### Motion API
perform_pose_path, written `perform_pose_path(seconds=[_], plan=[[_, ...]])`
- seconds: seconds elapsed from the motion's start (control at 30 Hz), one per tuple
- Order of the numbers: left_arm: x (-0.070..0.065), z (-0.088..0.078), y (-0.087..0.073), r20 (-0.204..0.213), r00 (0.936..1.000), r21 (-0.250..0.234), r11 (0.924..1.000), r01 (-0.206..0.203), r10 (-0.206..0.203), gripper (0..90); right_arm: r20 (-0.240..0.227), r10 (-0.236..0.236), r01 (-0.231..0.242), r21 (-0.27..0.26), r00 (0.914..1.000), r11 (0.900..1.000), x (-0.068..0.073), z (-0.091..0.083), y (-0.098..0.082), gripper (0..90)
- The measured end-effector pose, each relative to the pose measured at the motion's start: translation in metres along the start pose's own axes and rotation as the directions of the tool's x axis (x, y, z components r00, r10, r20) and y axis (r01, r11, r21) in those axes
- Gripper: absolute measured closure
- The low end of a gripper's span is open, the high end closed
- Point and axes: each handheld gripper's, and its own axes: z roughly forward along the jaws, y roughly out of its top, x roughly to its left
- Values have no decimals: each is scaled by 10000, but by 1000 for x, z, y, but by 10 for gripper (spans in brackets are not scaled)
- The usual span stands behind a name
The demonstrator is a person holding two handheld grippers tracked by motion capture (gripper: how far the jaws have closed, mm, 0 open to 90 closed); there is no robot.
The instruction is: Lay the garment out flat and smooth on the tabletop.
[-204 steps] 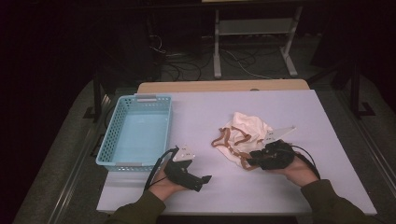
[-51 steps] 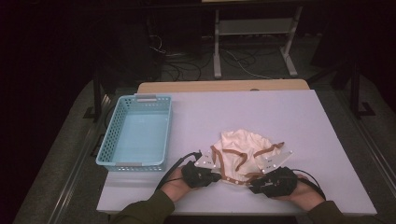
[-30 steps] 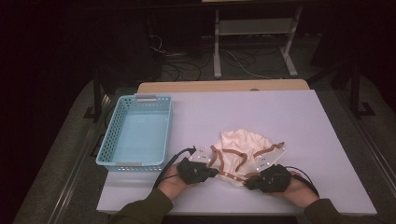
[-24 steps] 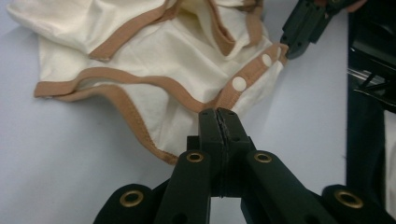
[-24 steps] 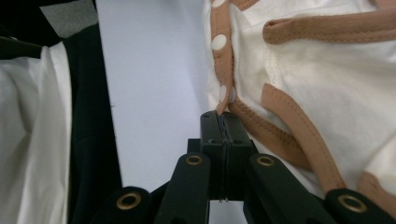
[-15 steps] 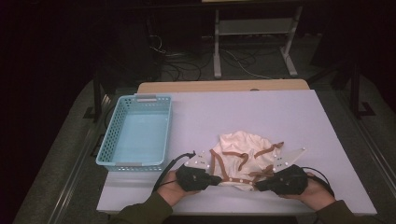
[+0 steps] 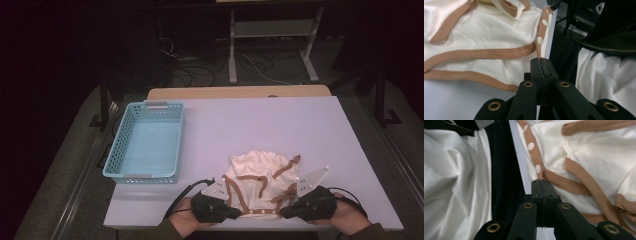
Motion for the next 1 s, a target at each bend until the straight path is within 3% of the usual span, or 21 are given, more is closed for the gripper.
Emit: perform_pose_path(seconds=[0.17, 0.37, 0.43, 0.6, 0.8, 1.0], plan=[[12, 5, -5, -420, 9990, 420, 9990, 154, -136, 889, 250, 178, -182, 162, 9995, 9997, -10, 11, 1, 890], [15, 6, -7, -494, 9986, 321, 9993, 207, -191, 861, 445, 233, -245, 269, 9987, 9993, -15, 14, 1, 889], [16, 5, -7, -567, 9982, 166, 9997, 192, -182, 812, 523, 239, -248, 170, 9983, 9995, -15, 12, 1, 888], [20, -2, -5, -889, 9954, -218, 9992, 328, -346, 669, 803, 544, -523, -285, 9953, 9982, -15, 7, 4, 795], [27, -8, -6, -1282, 9902, -574, 9972, 482, -552, 521, 1171, 604, -523, -714, 9913, 9961, -18, 0, 8, 680], [39, -16, -10, -1831, 9784, -853, 9930, 818, -963, 378, 1850, 933, -703, -1275, 9783, 9894, -28, -8, 12, 542]])
